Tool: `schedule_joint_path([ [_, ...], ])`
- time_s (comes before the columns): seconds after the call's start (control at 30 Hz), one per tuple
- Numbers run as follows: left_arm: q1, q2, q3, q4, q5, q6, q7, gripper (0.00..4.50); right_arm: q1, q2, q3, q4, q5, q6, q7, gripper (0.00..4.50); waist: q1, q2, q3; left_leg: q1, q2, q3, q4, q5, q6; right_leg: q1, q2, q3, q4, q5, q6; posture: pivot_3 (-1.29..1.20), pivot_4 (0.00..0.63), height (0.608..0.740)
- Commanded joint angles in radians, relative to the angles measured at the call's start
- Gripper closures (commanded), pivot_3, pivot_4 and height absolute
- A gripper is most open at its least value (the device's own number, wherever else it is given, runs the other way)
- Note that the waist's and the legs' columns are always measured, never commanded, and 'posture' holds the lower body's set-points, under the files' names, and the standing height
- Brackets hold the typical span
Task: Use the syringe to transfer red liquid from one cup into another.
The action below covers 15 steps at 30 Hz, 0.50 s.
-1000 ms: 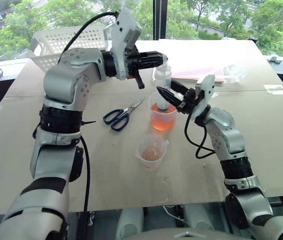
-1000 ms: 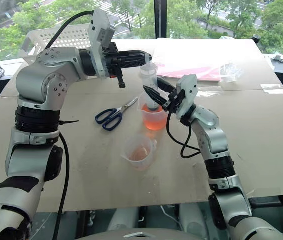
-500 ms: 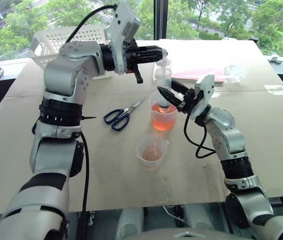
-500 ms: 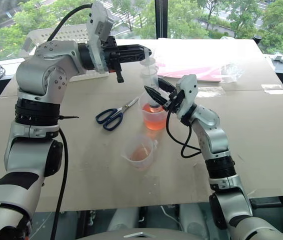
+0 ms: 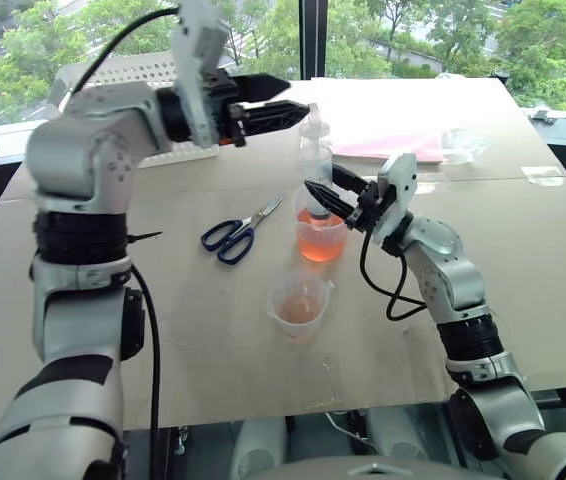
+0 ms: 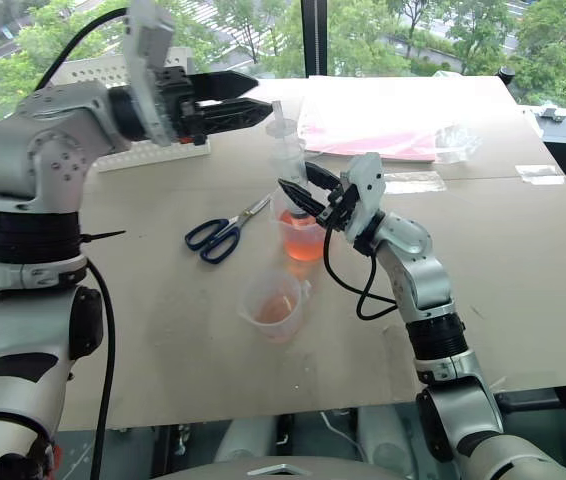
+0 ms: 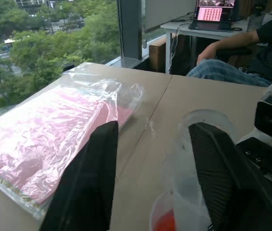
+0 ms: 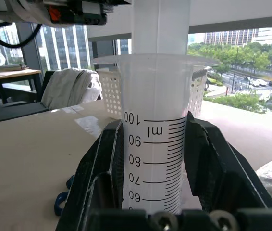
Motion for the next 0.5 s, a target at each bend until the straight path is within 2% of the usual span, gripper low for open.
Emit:
schedule_joint_path([
  [0.03, 0.097, 0.103, 0.128, -0.235, -0.151, 0.203, 0.024, 0.61, -0.009, 0.005, -0.002, -0.036, 0.013, 0.003, -0.006, 3.16, -0.006, 0.000, 0.000, 0.000, 0.000, 0.000, 0.000, 0.000, 0.000, 0.000, 0.000, 0.000, 0.000, 0.000, 0.000, 0.00, 0.150, 0.740],
  [0.2, 0.208, 0.119, 0.206, -0.371, -0.229, 0.272, 0.107, 0.61, -0.035, 0.017, -0.029, -0.029, 0.038, -0.020, -0.010, 3.16, -0.001, 0.000, 0.000, 0.001, 0.000, -0.002, 0.000, 0.000, 0.000, 0.000, -0.002, 0.001, 0.001, 0.000, 0.000, 0.00, 0.150, 0.740],
  [0.5, 0.384, 0.103, 0.327, -0.504, -0.298, 0.247, 0.235, 0.61, -0.097, 0.022, -0.096, -0.049, 0.098, -0.022, -0.021, 3.16, -0.003, 0.000, 0.000, 0.002, 0.000, -0.002, 0.000, 0.000, 0.000, 0.000, -0.002, 0.001, 0.002, 0.000, 0.000, 0.00, 0.150, 0.740],
])
